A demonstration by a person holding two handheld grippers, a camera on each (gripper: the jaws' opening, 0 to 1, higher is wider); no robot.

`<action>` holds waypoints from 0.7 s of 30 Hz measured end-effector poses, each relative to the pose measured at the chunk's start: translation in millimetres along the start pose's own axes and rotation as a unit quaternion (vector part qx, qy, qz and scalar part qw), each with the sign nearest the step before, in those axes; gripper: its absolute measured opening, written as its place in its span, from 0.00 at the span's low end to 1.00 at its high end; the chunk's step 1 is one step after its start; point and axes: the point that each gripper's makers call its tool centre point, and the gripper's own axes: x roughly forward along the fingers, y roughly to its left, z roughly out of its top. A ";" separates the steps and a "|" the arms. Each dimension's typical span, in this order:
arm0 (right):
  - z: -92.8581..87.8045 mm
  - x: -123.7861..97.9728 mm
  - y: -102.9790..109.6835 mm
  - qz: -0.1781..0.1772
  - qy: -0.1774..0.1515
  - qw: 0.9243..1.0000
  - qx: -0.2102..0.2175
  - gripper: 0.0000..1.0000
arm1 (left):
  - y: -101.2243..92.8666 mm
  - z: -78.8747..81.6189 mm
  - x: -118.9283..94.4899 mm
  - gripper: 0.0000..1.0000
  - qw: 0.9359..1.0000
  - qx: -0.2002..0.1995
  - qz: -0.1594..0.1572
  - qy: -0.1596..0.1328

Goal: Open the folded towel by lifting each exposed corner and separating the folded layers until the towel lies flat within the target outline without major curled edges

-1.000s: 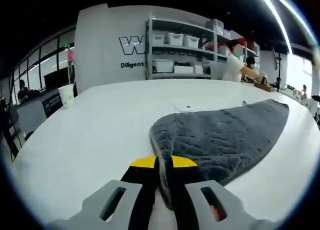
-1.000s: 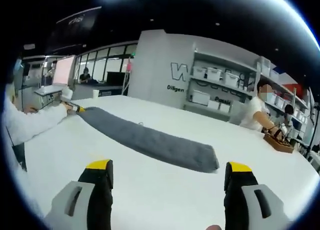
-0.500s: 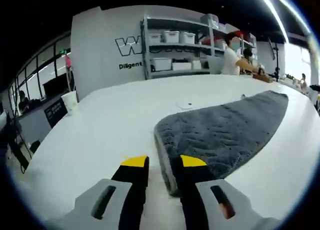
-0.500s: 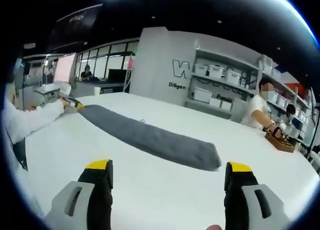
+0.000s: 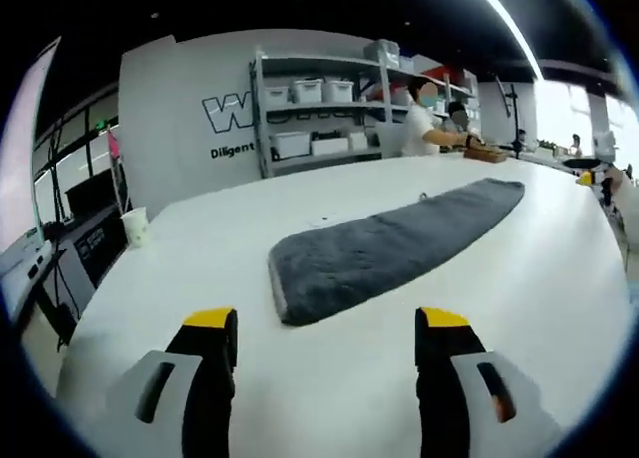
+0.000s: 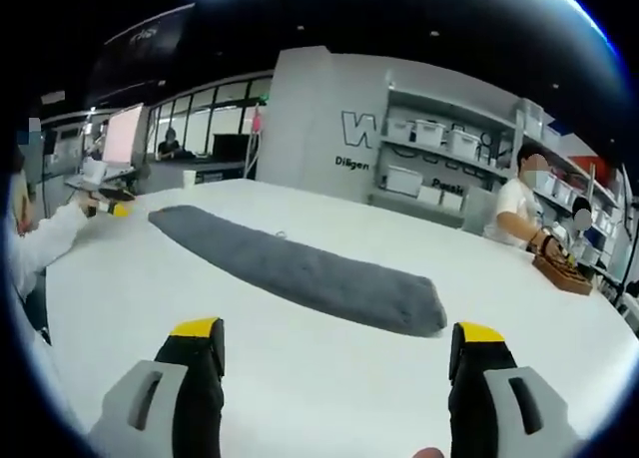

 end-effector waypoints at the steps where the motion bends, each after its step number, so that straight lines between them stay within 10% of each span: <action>1: -0.2 1.0 1.4 0.003 0.000 1.000 0.002 0.95 | -3.6 -1.4 -2.6 0.89 1.000 0.002 -0.005 0.003; 14: -8.9 9.2 10.0 0.016 0.012 1.000 0.014 0.99 | -59.1 1.2 -24.1 1.00 0.995 -0.024 -0.099 0.008; 21: -15.1 5.7 19.8 0.021 -0.001 0.999 0.032 0.99 | -51.7 24.6 19.8 1.00 0.990 -0.035 -0.135 0.011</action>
